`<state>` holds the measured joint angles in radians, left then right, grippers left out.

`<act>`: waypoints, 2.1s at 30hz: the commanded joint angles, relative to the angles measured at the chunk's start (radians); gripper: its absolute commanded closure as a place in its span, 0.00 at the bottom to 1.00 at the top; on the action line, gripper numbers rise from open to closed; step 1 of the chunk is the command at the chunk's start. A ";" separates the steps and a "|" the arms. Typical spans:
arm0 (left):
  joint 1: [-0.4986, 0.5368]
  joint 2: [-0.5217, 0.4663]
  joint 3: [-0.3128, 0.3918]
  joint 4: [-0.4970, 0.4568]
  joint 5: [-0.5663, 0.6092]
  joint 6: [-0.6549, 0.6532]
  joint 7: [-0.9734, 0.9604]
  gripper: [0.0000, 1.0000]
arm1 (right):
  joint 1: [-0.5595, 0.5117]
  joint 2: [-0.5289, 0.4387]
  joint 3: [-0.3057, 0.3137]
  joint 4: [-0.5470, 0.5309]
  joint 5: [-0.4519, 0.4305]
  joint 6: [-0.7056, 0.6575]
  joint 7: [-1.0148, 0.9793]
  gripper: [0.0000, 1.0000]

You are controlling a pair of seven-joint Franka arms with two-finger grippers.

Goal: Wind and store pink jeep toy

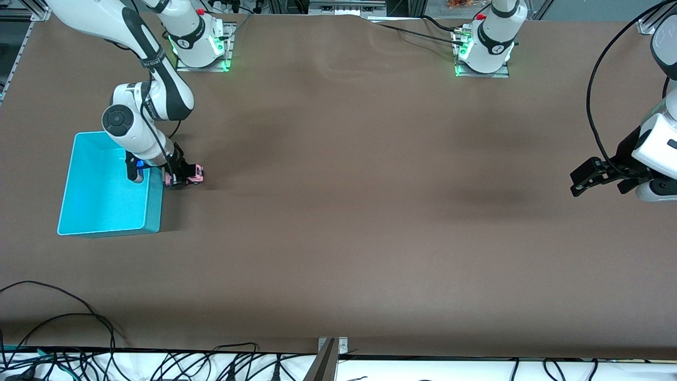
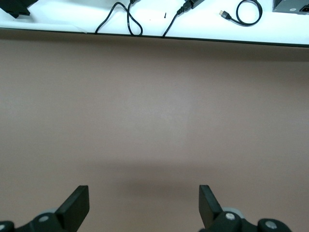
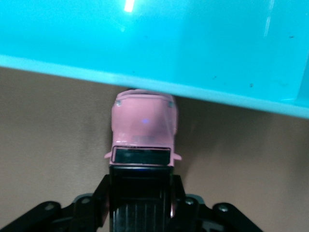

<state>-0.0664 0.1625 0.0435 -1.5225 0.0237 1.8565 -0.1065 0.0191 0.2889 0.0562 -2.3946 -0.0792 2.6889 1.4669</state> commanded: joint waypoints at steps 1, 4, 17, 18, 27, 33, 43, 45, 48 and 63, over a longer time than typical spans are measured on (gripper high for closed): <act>-0.003 -0.008 0.004 0.015 -0.031 -0.019 0.011 0.00 | -0.001 -0.022 0.005 0.015 -0.028 0.002 0.066 0.82; -0.004 -0.006 0.004 0.015 -0.031 -0.019 0.011 0.00 | -0.001 -0.031 0.014 0.028 -0.028 0.000 0.067 0.98; -0.010 -0.006 0.003 0.015 -0.031 -0.019 0.011 0.00 | -0.001 -0.060 0.034 0.083 -0.033 -0.004 0.038 1.00; -0.010 -0.006 0.003 0.015 -0.031 -0.019 0.011 0.00 | -0.001 -0.060 0.034 0.089 -0.031 -0.006 0.032 1.00; -0.010 -0.008 0.001 0.015 -0.031 -0.020 0.011 0.00 | -0.001 -0.079 0.034 0.126 -0.031 -0.011 -0.030 1.00; -0.012 -0.006 0.001 0.015 -0.031 -0.020 0.011 0.00 | -0.002 -0.080 0.034 0.190 -0.030 -0.147 -0.144 1.00; -0.010 -0.008 0.003 0.015 -0.031 -0.022 0.011 0.00 | -0.008 -0.089 0.027 0.268 -0.024 -0.329 -0.427 1.00; -0.010 -0.008 0.004 0.015 -0.031 -0.020 0.011 0.00 | -0.016 -0.089 0.021 0.290 -0.024 -0.372 -0.494 1.00; -0.010 -0.008 0.003 0.015 -0.031 -0.022 0.011 0.00 | -0.034 -0.088 0.004 0.310 -0.024 -0.423 -0.609 1.00; -0.010 -0.008 -0.008 0.013 -0.031 -0.028 0.010 0.00 | -0.053 -0.123 -0.182 0.334 -0.089 -0.672 -1.096 1.00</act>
<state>-0.0723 0.1611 0.0306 -1.5223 0.0223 1.8524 -0.1065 -0.0384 0.1965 -0.1157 -2.0587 -0.0982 2.0945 0.4407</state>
